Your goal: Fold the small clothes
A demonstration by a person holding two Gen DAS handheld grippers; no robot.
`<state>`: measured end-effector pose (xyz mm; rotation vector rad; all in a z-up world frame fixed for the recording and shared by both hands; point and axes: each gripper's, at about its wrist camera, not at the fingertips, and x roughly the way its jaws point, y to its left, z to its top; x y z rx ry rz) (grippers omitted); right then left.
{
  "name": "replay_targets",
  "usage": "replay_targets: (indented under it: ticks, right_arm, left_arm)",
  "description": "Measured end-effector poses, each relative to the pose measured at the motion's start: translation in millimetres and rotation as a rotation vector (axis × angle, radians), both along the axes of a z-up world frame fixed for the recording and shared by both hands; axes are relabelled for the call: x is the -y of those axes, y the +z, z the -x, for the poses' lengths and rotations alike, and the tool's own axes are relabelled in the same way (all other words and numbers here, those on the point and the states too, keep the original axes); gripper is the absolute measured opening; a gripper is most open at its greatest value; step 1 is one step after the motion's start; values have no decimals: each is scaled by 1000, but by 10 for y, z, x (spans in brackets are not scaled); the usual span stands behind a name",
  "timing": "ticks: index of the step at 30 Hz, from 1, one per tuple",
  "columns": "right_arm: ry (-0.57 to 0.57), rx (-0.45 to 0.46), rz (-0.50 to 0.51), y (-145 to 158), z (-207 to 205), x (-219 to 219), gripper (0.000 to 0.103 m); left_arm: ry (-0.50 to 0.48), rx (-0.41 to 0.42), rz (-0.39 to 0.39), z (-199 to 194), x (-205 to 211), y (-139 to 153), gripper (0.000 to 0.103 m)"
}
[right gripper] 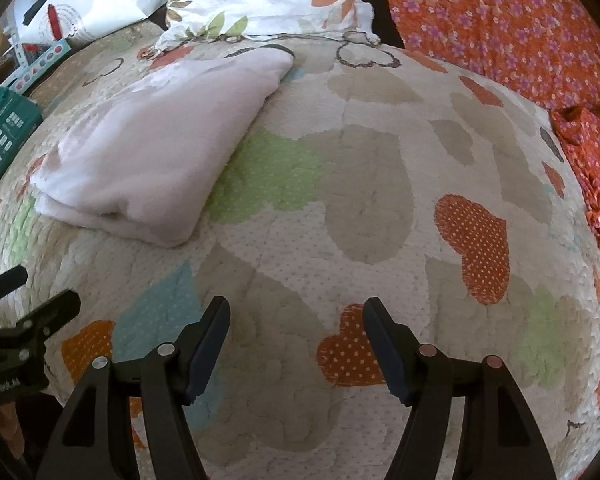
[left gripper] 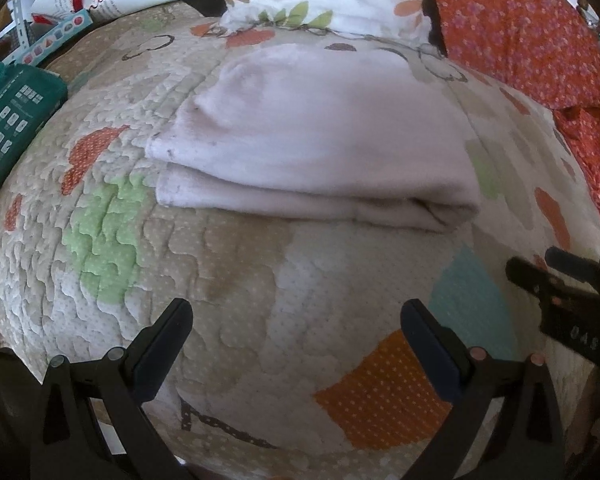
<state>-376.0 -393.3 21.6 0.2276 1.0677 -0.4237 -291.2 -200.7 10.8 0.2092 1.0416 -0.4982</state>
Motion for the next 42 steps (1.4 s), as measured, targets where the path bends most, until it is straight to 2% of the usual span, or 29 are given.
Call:
replay_targets:
  ticks: [9,16,33,42]
  right_arm:
    - [-57,2,2,39,76,119,75]
    - [-72,11,20,72,115,146,76]
    - [-82,16,17,67,196,205,77]
    - [-40,28,70,86,123,63,79]
  left_arm:
    - [-82,-8,51,126,120,53,103]
    - [-122,-69,77,159,254,36,103]
    - [-103,-145,70,92,229,-47,103]
    - [-62,-144,75,38,77,-35,103]
